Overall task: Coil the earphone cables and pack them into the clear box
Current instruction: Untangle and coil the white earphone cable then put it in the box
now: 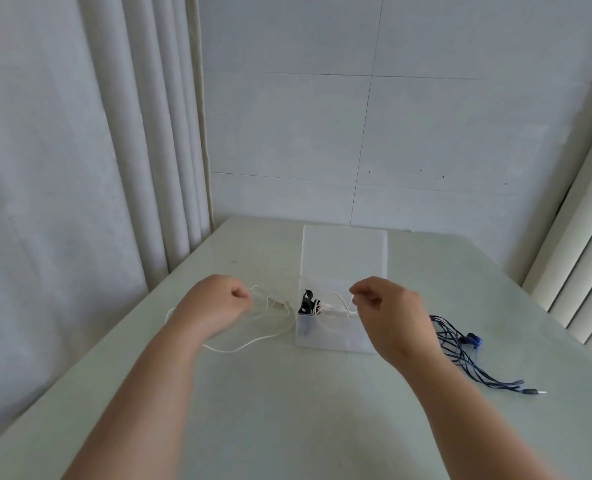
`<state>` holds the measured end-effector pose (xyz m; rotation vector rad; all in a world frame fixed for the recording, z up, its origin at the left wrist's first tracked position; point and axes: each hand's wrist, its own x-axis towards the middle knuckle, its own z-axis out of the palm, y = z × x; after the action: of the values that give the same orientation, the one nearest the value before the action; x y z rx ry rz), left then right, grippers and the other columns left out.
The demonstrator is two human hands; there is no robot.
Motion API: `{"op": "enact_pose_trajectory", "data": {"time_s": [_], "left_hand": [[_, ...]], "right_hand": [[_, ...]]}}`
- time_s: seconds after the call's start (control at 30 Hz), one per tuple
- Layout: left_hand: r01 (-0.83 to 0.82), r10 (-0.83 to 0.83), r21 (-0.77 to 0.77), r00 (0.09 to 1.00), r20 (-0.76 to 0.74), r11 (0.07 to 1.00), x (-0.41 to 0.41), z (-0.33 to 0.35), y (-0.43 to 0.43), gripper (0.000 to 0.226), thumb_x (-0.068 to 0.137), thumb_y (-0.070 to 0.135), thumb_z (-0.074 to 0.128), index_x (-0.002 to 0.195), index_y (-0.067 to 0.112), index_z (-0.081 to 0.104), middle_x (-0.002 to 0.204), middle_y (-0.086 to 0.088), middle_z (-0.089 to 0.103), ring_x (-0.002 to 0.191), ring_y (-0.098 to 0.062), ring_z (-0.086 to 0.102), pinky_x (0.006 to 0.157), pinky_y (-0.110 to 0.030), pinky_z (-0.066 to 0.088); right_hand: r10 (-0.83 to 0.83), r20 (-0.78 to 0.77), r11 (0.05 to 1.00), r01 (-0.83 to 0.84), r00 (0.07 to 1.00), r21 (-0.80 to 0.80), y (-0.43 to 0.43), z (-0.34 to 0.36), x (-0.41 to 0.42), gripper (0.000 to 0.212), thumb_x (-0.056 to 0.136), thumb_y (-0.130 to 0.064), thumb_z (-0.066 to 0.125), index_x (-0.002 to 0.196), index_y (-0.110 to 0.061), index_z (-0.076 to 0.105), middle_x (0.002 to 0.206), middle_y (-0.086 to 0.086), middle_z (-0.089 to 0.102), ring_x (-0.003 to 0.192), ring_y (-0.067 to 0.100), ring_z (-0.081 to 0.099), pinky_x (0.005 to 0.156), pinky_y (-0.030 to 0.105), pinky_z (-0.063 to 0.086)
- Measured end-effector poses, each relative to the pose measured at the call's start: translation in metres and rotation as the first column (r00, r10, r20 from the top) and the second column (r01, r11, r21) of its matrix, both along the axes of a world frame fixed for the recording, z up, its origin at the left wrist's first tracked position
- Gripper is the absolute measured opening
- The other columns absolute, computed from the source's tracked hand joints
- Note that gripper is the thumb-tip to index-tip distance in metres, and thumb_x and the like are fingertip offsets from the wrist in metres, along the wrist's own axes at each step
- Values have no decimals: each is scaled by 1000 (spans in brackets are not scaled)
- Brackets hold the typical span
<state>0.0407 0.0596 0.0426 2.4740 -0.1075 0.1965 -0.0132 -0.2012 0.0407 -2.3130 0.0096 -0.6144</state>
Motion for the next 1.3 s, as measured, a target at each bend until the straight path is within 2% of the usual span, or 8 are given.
{"op": "enact_pose_trajectory", "data": {"time_s": [0.1, 0.23, 0.5, 0.67, 0.77, 1.03, 1.2, 1.3], "left_hand": [[-4, 9, 70, 997, -72, 998, -3, -14, 7, 27, 72, 43, 71, 58, 22, 62, 63, 12, 63, 68, -11, 62, 56, -26, 42], [72, -38, 231, 988, -151, 970, -4, -30, -2, 32, 64, 57, 76, 74, 29, 66, 78, 13, 65, 77, -5, 63, 74, -29, 53], [121, -70, 376, 987, -146, 919, -6, -34, -7, 11, 80, 25, 61, 70, 29, 59, 84, 10, 65, 82, -12, 62, 73, -28, 51], [7, -37, 196, 988, 150, 981, -13, -10, -11, 14, 92, 27, 53, 78, 27, 49, 73, 7, 59, 72, -21, 57, 61, -32, 44], [42, -66, 84, 951, 303, 996, -18, 18, -20, 13, 88, 33, 59, 76, 31, 54, 63, 10, 58, 58, -7, 54, 51, -28, 36], [459, -439, -46, 872, 218, 887, -28, 42, -50, 15, 82, 24, 74, 72, 34, 68, 62, 13, 61, 53, -4, 51, 52, -19, 39], [409, -352, -161, 888, 296, 898, -31, 17, -55, 19, 81, 21, 75, 79, 38, 67, 69, -1, 64, 64, -18, 57, 61, -30, 45], [420, -350, -184, 881, 318, 889, -32, 9, -56, 18, 80, 23, 76, 80, 35, 61, 66, -1, 59, 56, -14, 50, 56, -27, 41]], "right_hand": [[12, 48, 999, -10, 999, -31, 5, -13, -4, 18, 90, -16, 59, 93, -28, 72, 82, -19, 67, 83, 7, 62, 67, 20, 44], [12, 106, 999, -7, 994, -48, 5, -25, -7, 17, 89, -13, 62, 93, -26, 73, 83, -21, 64, 85, 8, 61, 72, 23, 44], [78, 106, 997, -77, 991, -8, 8, -28, -13, 19, 87, -16, 63, 87, -32, 72, 79, -23, 66, 79, -1, 59, 67, 20, 45], [91, 49, 993, -94, 995, 73, 11, -24, -16, 26, 87, -17, 62, 80, -42, 67, 85, -37, 62, 77, -5, 59, 61, 9, 41], [86, 39, 982, -91, 996, 164, 11, -20, -17, 30, 86, -17, 63, 77, -45, 64, 86, -35, 64, 76, -2, 62, 64, 14, 46], [249, -18, 950, -240, 968, 201, 25, -12, -27, 32, 88, -25, 65, 111, -46, 59, 102, -28, 67, 100, -11, 54, 79, 3, 39], [401, -58, 639, -234, 914, 733, 27, 0, -33, 31, 98, -10, 42, 90, -10, 72, 76, 12, 75, 68, 24, 67, 70, 30, 55], [406, -163, 630, -146, 899, 763, 26, 3, -32, 25, 93, -18, 52, 84, -8, 73, 68, 13, 70, 52, 20, 55, 55, 32, 50]]}}
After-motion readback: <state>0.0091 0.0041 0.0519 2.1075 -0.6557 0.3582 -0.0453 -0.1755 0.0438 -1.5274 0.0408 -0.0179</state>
